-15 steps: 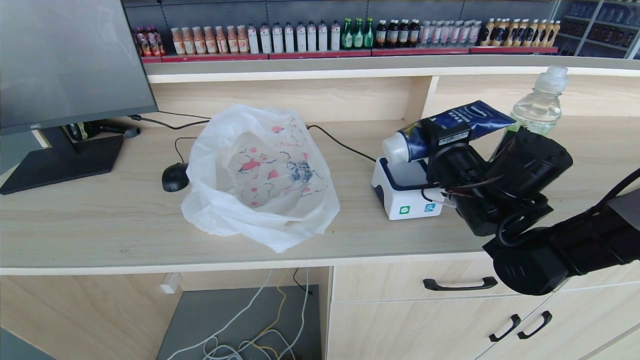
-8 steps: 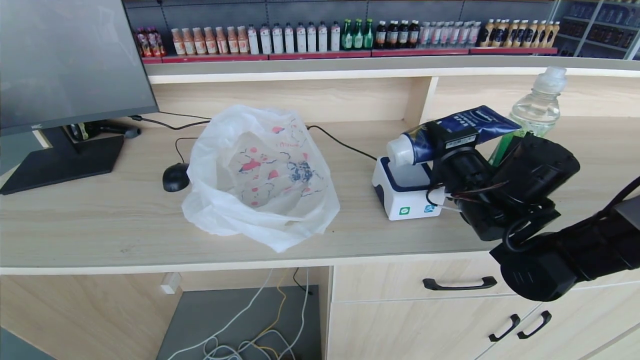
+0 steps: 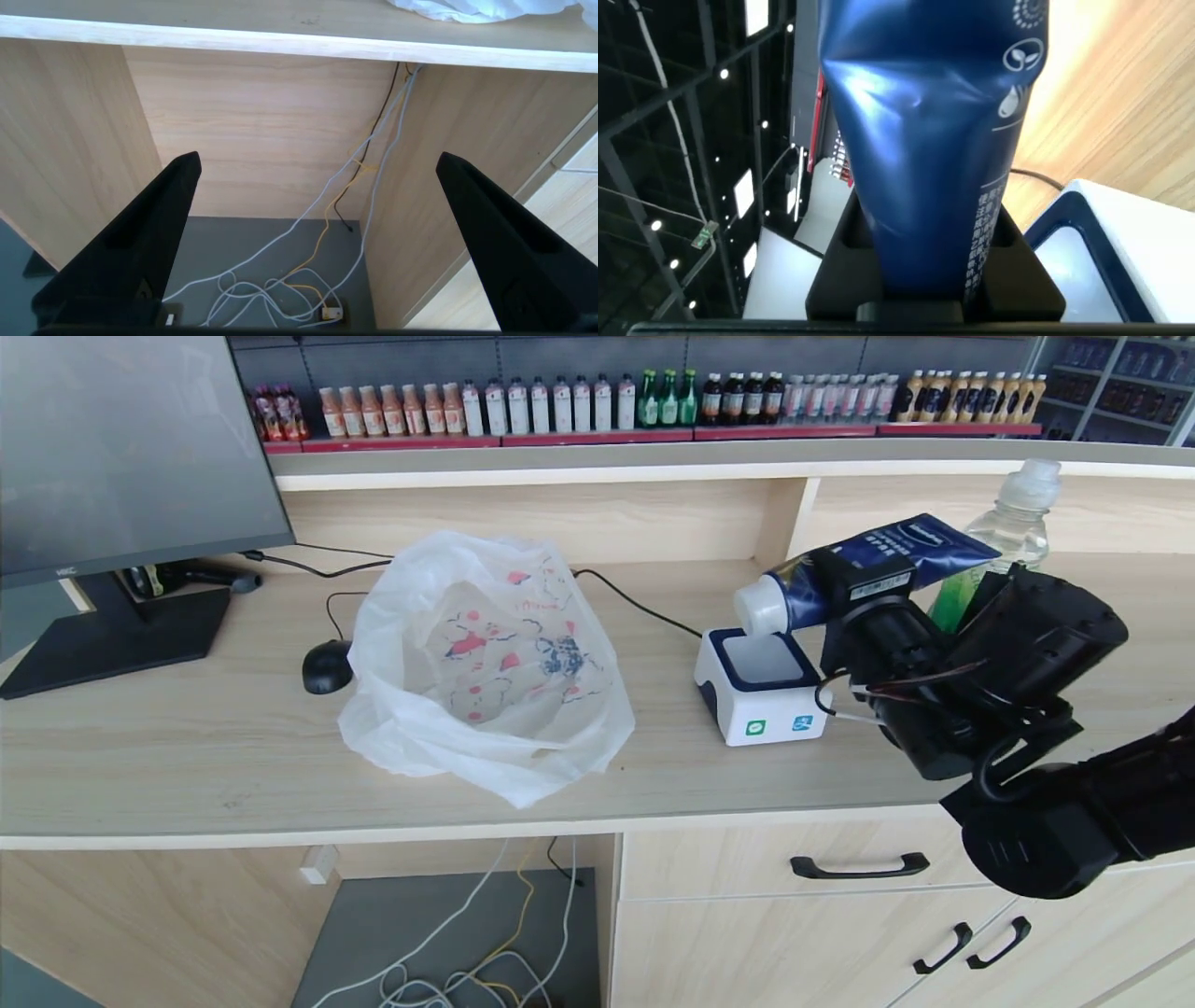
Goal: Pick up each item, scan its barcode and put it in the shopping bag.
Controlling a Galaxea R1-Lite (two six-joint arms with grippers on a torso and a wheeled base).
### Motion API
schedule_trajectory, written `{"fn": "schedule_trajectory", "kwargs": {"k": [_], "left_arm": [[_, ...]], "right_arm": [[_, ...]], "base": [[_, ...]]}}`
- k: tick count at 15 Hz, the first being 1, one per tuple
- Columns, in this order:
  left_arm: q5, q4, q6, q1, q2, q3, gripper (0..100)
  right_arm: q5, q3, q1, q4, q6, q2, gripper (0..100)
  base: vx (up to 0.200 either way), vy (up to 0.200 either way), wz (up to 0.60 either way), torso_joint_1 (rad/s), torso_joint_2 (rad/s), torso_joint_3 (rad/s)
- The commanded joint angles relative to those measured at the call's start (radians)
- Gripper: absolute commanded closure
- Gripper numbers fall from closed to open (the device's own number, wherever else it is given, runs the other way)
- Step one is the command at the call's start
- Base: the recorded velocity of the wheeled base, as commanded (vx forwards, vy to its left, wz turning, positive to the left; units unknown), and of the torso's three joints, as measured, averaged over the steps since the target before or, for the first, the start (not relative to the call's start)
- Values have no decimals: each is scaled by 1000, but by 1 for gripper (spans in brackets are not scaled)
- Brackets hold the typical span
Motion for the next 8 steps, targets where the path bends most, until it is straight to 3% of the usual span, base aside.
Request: {"fn": "schedule_trajectory", "kwargs": {"k": [1,8], "left_arm": [[0,0,0,-1,0,0,0],[0,0,0,-1,0,0,0]], "right_arm": [[6,3,14,-4,-49,-95,100],[41,61,106,0,-280,-298,100]], "base": [[0,0,0,0,0,0],[0,0,0,0,0,0]]}}
